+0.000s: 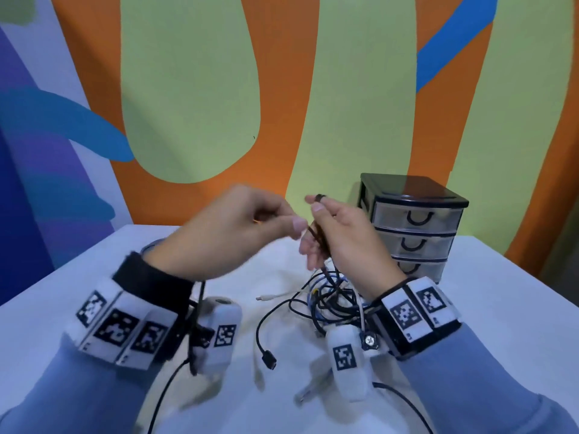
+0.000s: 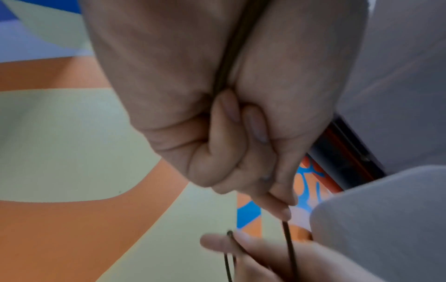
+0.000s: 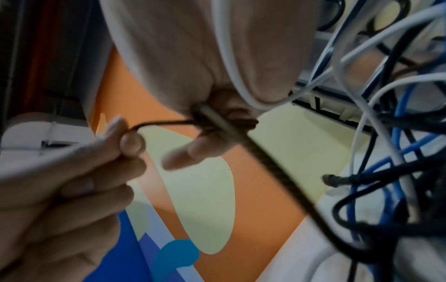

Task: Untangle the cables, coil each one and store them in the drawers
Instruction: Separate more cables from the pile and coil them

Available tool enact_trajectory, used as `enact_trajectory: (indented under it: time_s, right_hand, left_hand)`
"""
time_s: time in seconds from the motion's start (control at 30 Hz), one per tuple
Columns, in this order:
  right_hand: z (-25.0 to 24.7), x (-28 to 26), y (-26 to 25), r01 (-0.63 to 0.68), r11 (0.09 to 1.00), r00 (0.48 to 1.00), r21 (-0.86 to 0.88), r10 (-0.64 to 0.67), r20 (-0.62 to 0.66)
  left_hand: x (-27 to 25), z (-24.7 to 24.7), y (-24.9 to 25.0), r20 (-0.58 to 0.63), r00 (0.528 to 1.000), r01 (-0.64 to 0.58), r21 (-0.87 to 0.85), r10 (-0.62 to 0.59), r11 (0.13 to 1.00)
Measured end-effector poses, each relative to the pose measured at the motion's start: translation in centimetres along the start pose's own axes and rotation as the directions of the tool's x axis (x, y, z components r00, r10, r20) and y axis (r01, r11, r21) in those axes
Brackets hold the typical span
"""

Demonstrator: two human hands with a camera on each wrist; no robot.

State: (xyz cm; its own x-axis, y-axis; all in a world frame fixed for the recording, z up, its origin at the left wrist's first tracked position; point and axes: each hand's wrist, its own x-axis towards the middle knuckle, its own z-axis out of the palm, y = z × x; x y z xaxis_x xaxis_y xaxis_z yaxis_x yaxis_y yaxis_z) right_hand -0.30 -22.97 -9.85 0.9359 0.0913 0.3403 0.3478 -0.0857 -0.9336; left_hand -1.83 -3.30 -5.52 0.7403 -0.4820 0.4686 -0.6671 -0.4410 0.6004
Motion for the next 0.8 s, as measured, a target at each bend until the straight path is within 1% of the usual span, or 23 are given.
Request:
enact_trajectory:
  time_s: [0.03,0.07,0.13,0.2,0.3,0.33,0.37,0.4,0.43,0.5,0.53,0.57,0.6,0.63,0.7,0.73,0.8]
  right_hand:
    - [-0.2,-0.1,-0.2,-0.033,0.999,0.997,0.014,0.032,0.076]
    - [-0.4,-0.3,-0.4,-0.072,0.995,0.985,0.065,0.060,0.161]
    - [-0.5,-0.7,-1.0,-0.174,0.964,0.937,0.200,0.099,0.336]
    - [-0.5,-1.0,-1.4,-0.260,0.925,0.880,0.276,0.110,0.463]
    - [-1.4,-1.2,-1.7,-0.314,0.859,0.832,0.405,0.043,0.553]
    - [-1.7,-1.2,-1.9,-0.322,0.827,0.829,0.460,0.011,0.560]
    - [-1.9,-1.3,-2.0,-0.318,0.798,0.836,0.512,-0.019,0.549]
    - [-1.9,-1.3,-2.2,-0.298,0.772,0.855,0.561,-0.046,0.517]
    - [-1.7,-1.2,-2.3,-0.265,0.747,0.881,0.610,-0.070,0.468]
    - [-1.1,-0.9,-2.2,-0.177,0.693,0.932,0.699,-0.111,0.346]
    - [-1.0,-0.7,-2.0,-0.122,0.672,0.956,0.730,-0.117,0.268]
    - [-0.9,-0.5,-1.9,-0.066,0.662,0.978,0.747,-0.107,0.181]
    - [-0.8,-0.3,-1.7,-0.013,0.664,0.992,0.747,-0.083,0.091]
    - [-0.8,-0.2,-1.6,0.033,0.682,0.998,0.731,-0.055,0.006]
    - [-0.6,0.1,-1.2,0.104,0.760,0.993,0.641,-0.038,-0.115]
    - [-0.4,0.2,-1.0,0.121,0.819,0.988,0.561,-0.044,-0.148]
    - [-0.2,0.4,-0.6,0.102,0.942,0.983,0.321,-0.046,-0.178]
  left_hand:
    - [0.0,-0.7,-0.5,-0.061,0.998,0.018,-0.053,-0.021,0.998]
    - [-0.1,-1.2,-0.9,-0.114,0.993,0.028,-0.092,-0.039,0.995]
    - [-0.1,-1.6,-1.8,-0.221,0.975,0.014,-0.110,-0.038,0.994]
    - [0.1,-1.7,-2.7,-0.346,0.938,-0.040,-0.096,0.004,0.995]
    - [0.4,-1.9,-3.7,-0.542,0.837,-0.119,-0.045,0.076,0.992]
    - [0.5,-1.8,-4.2,-0.568,0.819,-0.121,-0.037,0.078,0.992]
    - [0.6,-1.5,-4.6,-0.570,0.819,-0.103,-0.025,0.070,0.994]
    - [0.7,-1.0,-4.8,-0.541,0.839,-0.070,0.011,0.065,0.997]
    - [0.9,-0.3,-4.9,-0.472,0.879,-0.039,0.075,0.070,0.996]
    - [1.0,1.5,-4.4,-0.254,0.964,-0.017,0.221,0.075,0.975]
    - [0.9,2.3,-3.8,-0.139,0.988,-0.025,0.251,0.061,0.968]
    - [0.9,3.0,-3.0,-0.036,0.999,-0.029,0.240,0.039,0.970]
    - [0.8,3.5,-2.3,0.046,0.999,-0.036,0.216,0.027,0.976]
    - [0.6,3.9,-1.7,0.101,0.994,-0.050,0.196,0.031,0.979]
    - [0.4,4.3,-0.7,0.150,0.987,-0.085,0.190,0.057,0.978]
    - [0.3,4.2,-0.4,0.152,0.986,-0.104,0.197,0.075,0.975]
    - [0.1,3.6,-0.1,0.113,0.989,-0.111,0.182,0.091,0.977]
